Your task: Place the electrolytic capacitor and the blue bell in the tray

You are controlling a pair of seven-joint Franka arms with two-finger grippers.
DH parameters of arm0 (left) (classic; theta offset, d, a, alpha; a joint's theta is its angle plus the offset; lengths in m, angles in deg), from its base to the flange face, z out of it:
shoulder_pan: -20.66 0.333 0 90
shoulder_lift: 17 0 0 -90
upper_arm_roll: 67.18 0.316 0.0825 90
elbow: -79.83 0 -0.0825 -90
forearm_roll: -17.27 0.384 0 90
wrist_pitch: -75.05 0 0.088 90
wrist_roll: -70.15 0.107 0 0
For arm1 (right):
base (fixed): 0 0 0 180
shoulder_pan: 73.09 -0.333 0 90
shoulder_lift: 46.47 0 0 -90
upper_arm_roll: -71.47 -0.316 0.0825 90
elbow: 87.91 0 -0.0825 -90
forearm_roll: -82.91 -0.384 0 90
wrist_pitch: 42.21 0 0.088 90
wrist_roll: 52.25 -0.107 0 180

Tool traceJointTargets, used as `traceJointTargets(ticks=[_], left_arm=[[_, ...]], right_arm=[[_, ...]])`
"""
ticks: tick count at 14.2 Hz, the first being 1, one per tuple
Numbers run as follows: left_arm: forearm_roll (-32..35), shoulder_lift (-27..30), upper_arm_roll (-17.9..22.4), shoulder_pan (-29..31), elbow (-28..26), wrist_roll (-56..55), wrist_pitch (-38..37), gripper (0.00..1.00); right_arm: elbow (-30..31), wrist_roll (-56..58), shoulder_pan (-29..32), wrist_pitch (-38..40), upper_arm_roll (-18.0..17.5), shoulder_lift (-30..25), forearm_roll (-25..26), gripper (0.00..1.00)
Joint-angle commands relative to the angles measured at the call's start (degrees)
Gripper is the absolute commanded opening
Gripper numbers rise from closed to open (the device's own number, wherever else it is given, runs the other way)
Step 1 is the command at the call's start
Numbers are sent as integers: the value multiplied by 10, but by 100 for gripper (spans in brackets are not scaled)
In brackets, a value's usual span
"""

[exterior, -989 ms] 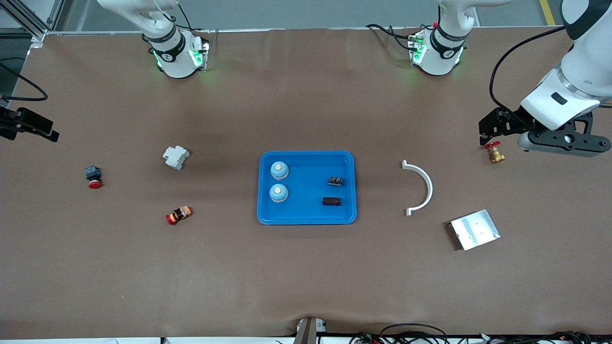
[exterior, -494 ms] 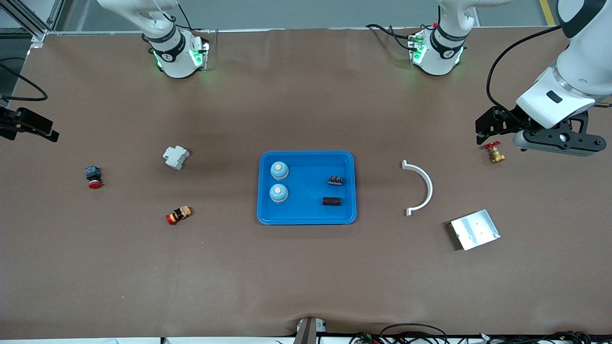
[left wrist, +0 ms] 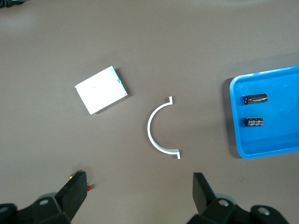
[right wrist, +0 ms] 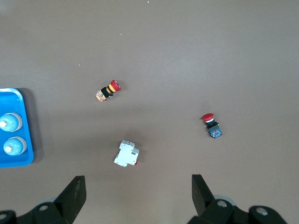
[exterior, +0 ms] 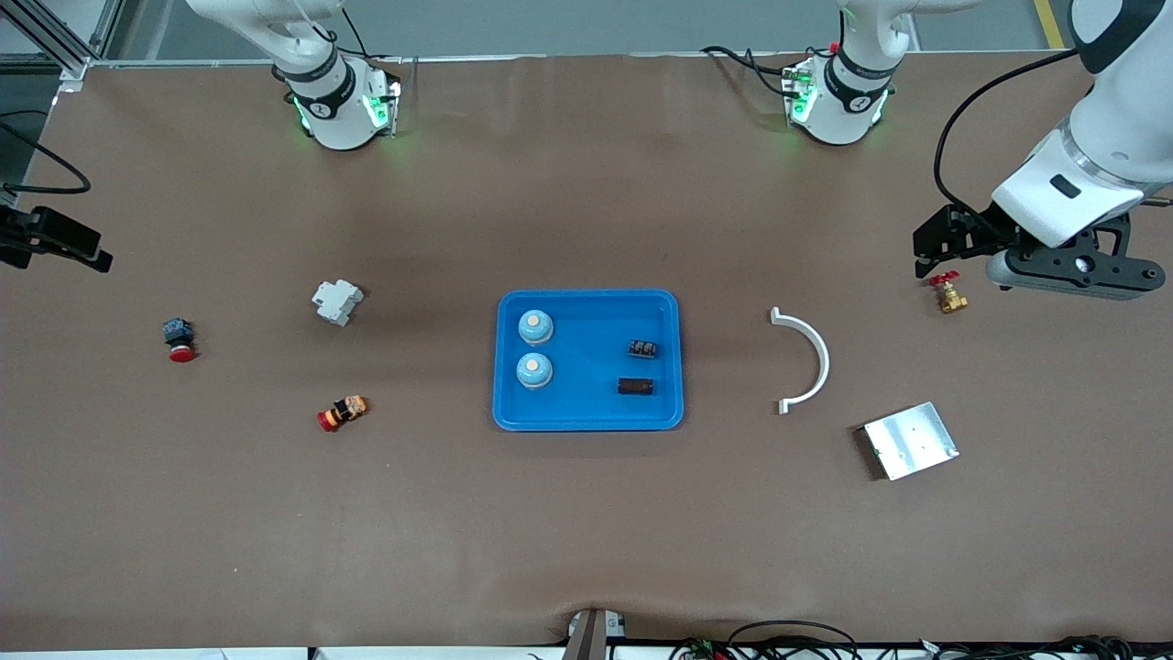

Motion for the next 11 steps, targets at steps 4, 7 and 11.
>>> traceJointTargets(ticks=[4,7,11], left_arm=[[0,4,-3,3,-1,-8,-2,100],[-1,4,-3,3,0,-15,-2,100],[-1,4,-3,2,-1,-17,-3,100]], right_arm=[[2,0,3,2,-5,-5,10,100],[2,0,3,2,-5,-5,10,100],[2,0,4,2,-5,-5,10,100]])
